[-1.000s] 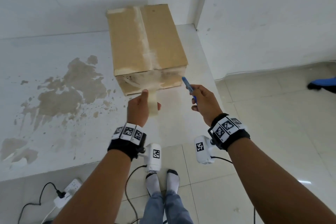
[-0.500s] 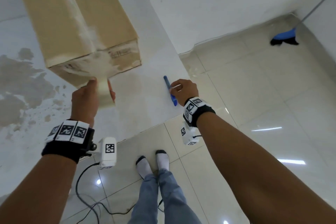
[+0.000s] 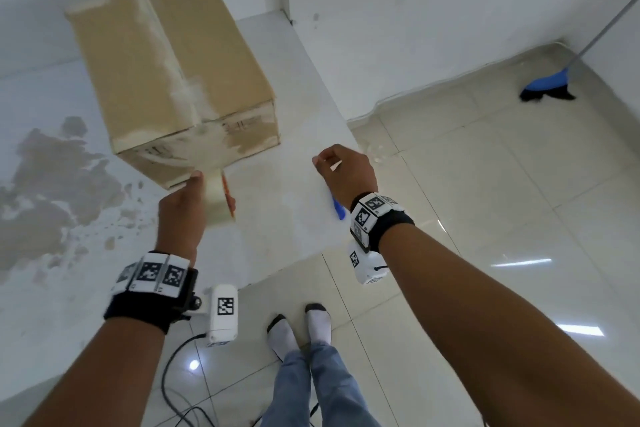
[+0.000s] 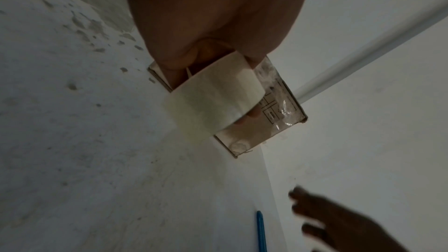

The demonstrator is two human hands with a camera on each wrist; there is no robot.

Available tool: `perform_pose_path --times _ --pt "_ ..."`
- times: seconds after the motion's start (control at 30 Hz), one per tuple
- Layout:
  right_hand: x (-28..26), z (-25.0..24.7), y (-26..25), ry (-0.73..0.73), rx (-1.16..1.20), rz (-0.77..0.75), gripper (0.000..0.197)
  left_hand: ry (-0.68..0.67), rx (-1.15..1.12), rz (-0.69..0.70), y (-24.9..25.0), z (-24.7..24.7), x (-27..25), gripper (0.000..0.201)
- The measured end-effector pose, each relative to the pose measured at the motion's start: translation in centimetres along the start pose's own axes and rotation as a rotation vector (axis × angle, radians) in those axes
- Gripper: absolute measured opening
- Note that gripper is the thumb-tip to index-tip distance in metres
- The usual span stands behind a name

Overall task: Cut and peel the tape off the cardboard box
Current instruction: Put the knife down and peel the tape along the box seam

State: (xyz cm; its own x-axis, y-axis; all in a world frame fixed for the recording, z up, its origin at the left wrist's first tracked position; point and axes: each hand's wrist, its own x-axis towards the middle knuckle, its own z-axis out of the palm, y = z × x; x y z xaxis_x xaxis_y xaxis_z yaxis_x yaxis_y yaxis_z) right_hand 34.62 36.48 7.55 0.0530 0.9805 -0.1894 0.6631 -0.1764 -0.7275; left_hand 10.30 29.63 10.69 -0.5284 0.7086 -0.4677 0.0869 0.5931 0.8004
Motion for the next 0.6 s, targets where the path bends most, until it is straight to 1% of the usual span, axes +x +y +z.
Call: perform_pose_path --times 0.07,0.13,0.2,0.27,0.33,0.37,0.47,0.6 --pt "0.7 -0.1 -3.5 -0.011 0.026 -0.211 0.014 0.003 -0.017 0.018 0.5 -0.1 -0.6 0.049" --pt "1.6 0.1 -7.2 -0.055 0.011 -0.438 0.012 -0.020 -0.027 0.031 1.1 -0.3 -1.4 0.051" --pt "2.4 0.5 -10.6 -0.131 -0.059 -0.625 0.013 -0.041 -0.021 0.075 1.0 -0.3 -1.9 0.055" --pt "3.2 1.4 -13.1 -0.207 -0.168 -0.767 0.015 -0.067 -0.061 0.085 0.4 -0.5 -1.7 0.064" --pt "4.1 2.1 -14.4 -0.259 -0.281 -0.858 0.016 -0.117 -0.088 0.090 -0.2 -0.7 -1.6 0.068" --pt "4.4 3.0 -15.1 -0.287 -0.327 -0.897 0.016 -0.115 -0.104 0.106 -0.7 -1.1 -1.5 0.068" --pt "5.4 3.3 -15.2 -0.263 -0.384 -0.948 0.014 -0.127 -0.114 0.170 -0.7 -0.8 -2.1 0.067" --pt "5.7 4.1 -15.3 -0.208 -0.446 -1.029 0.011 -0.126 -0.154 0.189 -1.2 -0.9 -1.9 0.068"
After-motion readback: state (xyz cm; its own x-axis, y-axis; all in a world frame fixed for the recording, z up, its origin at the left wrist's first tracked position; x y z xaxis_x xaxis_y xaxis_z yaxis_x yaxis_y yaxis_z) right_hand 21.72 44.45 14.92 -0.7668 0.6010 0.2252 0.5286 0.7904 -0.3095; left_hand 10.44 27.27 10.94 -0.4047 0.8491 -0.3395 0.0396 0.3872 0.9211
